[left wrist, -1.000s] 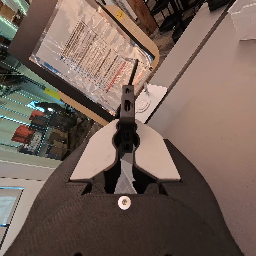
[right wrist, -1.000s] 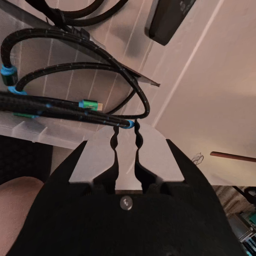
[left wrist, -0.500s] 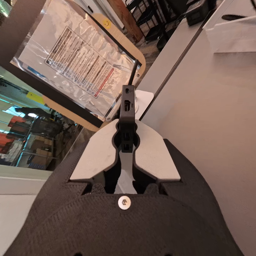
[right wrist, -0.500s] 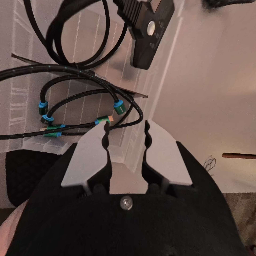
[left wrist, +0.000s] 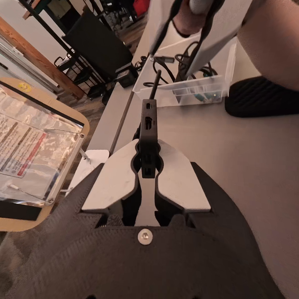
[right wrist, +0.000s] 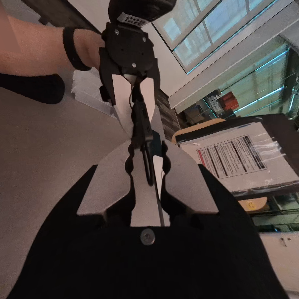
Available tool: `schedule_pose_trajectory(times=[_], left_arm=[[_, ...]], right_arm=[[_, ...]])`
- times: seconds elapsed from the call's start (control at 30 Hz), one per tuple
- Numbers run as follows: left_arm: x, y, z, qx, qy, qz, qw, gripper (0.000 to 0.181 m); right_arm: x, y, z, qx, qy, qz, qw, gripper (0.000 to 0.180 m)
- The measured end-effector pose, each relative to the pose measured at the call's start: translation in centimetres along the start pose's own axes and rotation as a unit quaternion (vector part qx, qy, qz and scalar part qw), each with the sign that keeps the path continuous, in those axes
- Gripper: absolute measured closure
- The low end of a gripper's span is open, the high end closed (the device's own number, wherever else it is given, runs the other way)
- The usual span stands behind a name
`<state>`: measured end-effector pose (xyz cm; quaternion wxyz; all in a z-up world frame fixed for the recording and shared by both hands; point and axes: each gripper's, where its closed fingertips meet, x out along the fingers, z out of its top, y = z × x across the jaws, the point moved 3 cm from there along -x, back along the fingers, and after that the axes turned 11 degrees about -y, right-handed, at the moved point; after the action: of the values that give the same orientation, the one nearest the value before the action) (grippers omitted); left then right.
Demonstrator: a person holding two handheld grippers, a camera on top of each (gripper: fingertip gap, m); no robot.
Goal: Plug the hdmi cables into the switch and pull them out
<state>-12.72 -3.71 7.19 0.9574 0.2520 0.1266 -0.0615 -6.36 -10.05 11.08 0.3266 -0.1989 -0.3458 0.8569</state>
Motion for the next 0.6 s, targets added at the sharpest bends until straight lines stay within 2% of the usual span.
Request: schedule_pose_trajectory(times=[0.1, 0.17, 0.2, 0.27, 0.33, 0.4, 0.47, 0.53, 0.6], left_arm=[[1.2, -1.2, -0.1, 0.036, 0.015, -0.013, 0.999, 0.167], [1.9, -1.8, -0.1, 0.054, 0.017, -0.021, 0.998, 0.165], [2.0, -1.7, -0.3, 0.062, 0.023, -0.015, 0.998, 0.164], [1.4, -0.4, 0.2, 0.060, 0.005, 0.028, 0.998, 0.160], [-0.5, 1.6, 1.1, 0.041, -0.021, 0.080, 0.996, 0.155], [-3.2, 3.5, 1.8, 0.019, -0.053, 0.123, 0.991, 0.157], [-5.6, 4.6, 2.0, -0.001, -0.077, 0.144, 0.987, 0.163], [-7.2, 5.0, 1.7, -0.019, -0.081, 0.142, 0.986, 0.166], [-8.1, 5.4, 1.2, -0.022, -0.072, 0.152, 0.986, 0.166]], right_arm=[[3.0, 1.6, -1.1, -0.023, 0.041, 0.017, 0.999, 0.140], [3.8, 2.5, -2.2, -0.019, 0.075, 0.047, 0.996, 0.163], [3.7, 2.8, -2.6, -0.011, 0.085, 0.065, 0.994, 0.165], [2.4, 1.6, -3.4, -0.027, 0.126, 0.043, 0.991, 0.165], [-1.1, -1.1, -4.4, -0.040, 0.159, -0.013, 0.986, 0.165], [-6.2, -4.2, -7.1, 0.040, 0.188, -0.071, 0.979, 0.165], [-11.6, -6.1, -12.2, 0.143, 0.242, -0.123, 0.952, 0.165], [-16.3, -6.2, -18.0, 0.226, 0.307, -0.150, 0.912, 0.165], [-19.1, -6.1, -22.1, 0.289, 0.312, -0.178, 0.888, 0.165]])
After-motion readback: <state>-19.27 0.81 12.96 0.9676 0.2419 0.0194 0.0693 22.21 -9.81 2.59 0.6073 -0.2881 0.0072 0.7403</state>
